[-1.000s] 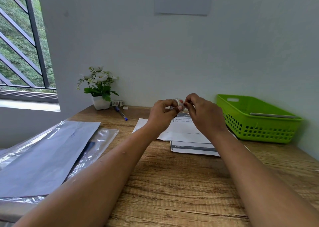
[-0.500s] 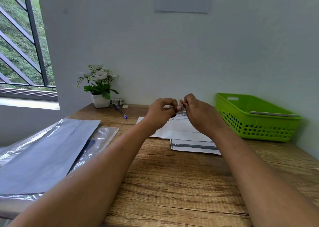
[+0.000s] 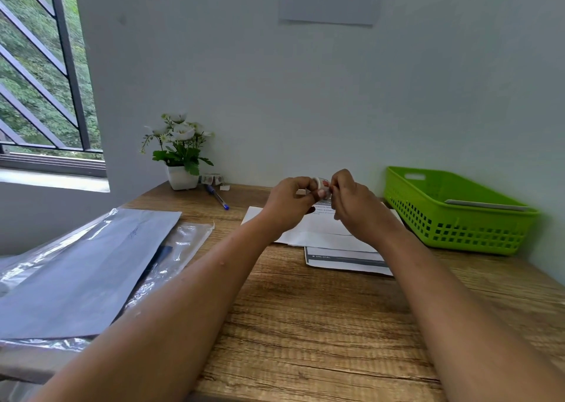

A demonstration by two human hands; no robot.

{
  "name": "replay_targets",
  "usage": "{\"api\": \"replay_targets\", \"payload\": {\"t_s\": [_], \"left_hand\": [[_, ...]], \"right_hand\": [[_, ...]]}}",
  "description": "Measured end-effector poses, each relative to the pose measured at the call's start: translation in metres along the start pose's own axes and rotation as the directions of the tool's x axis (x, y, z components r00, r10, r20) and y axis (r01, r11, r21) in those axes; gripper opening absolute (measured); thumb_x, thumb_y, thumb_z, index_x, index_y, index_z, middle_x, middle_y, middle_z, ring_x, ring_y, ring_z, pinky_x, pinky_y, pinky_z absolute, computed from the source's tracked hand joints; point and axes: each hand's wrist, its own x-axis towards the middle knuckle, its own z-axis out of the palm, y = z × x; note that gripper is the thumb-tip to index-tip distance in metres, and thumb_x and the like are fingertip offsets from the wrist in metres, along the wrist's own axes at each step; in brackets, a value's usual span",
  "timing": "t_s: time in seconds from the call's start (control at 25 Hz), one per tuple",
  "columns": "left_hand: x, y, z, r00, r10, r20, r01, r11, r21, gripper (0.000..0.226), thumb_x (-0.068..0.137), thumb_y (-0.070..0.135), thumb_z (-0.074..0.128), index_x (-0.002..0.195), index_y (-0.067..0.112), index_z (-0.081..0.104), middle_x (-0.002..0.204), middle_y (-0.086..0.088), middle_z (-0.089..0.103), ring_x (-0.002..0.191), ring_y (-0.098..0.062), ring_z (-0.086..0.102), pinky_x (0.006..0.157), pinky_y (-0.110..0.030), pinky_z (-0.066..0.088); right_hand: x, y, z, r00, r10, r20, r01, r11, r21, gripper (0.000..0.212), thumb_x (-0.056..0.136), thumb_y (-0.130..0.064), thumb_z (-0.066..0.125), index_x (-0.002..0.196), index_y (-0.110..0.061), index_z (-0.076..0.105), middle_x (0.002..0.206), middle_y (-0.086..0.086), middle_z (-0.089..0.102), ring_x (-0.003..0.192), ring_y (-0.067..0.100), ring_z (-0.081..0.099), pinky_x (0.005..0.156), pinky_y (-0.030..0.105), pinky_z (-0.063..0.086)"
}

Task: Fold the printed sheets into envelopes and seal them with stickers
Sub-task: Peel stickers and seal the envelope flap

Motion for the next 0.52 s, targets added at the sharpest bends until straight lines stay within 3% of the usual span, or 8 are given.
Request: {"api": "replay_targets", "payload": {"t_s": [0.12, 0.24, 0.4, 0.52], "left_hand": [[0.0028, -0.0045, -0.0034, 0.999, -0.036, -0.028, 0.035, 0.998, -0.045, 0.009, 0.09, 0.016, 0.063, 0.083, 0.011, 0.063, 0.118, -0.012, 0.061, 0.104, -0.026, 0.063, 0.083, -0.032, 0.057], [0.0039, -0.007, -0.0053, 0.998, -0.046, -0.032, 0.045, 0.998, -0.05, 0.016, 0.09, 0.019, 0.063, 0.099, 0.007, 0.068, 0.119, -0.01, 0.062, 0.105, -0.026, 0.063, 0.082, -0.029, 0.057], [0.0004, -0.0033, -0.0018, 1.0, -0.018, -0.024, 0.016, 0.998, -0.064, 0.01, 0.09, 0.022, 0.063, 0.093, 0.015, 0.069, 0.114, -0.01, 0.064, 0.102, -0.025, 0.063, 0.082, -0.027, 0.056], [-0.0012, -0.0014, -0.0005, 0.999, -0.006, -0.04, 0.002, 0.997, -0.08, 0.008, 0.09, 0.021, 0.063, 0.088, 0.017, 0.069, 0.111, -0.011, 0.065, 0.1, -0.025, 0.064, 0.083, -0.029, 0.056]], "right_hand": [[0.0014, 0.0053, 0.0014, 0.995, 0.023, -0.093, -0.014, 0.995, 0.096, 0.013, 0.1, -0.022, 0.034, 0.105, -0.012, 0.041, 0.084, 0.009, 0.064, 0.069, 0.027, 0.062, 0.067, 0.045, 0.051], [0.0023, 0.0035, 0.0023, 0.981, 0.027, -0.193, -0.003, 0.992, 0.123, 0.021, 0.097, -0.02, 0.048, 0.115, -0.015, 0.056, 0.09, 0.002, 0.068, 0.073, 0.021, 0.063, 0.071, 0.035, 0.051], [0.0024, -0.001, 0.0044, 0.954, 0.058, -0.295, -0.006, 0.985, 0.173, 0.015, 0.09, -0.02, 0.062, 0.099, -0.017, 0.073, 0.087, 0.0, 0.074, 0.073, 0.019, 0.067, 0.069, 0.032, 0.053], [0.002, -0.0036, 0.0041, 0.942, 0.028, -0.334, -0.015, 0.999, 0.042, 0.013, 0.091, -0.022, 0.059, 0.096, -0.017, 0.071, 0.087, 0.0, 0.074, 0.072, 0.02, 0.067, 0.064, 0.03, 0.051]]}}
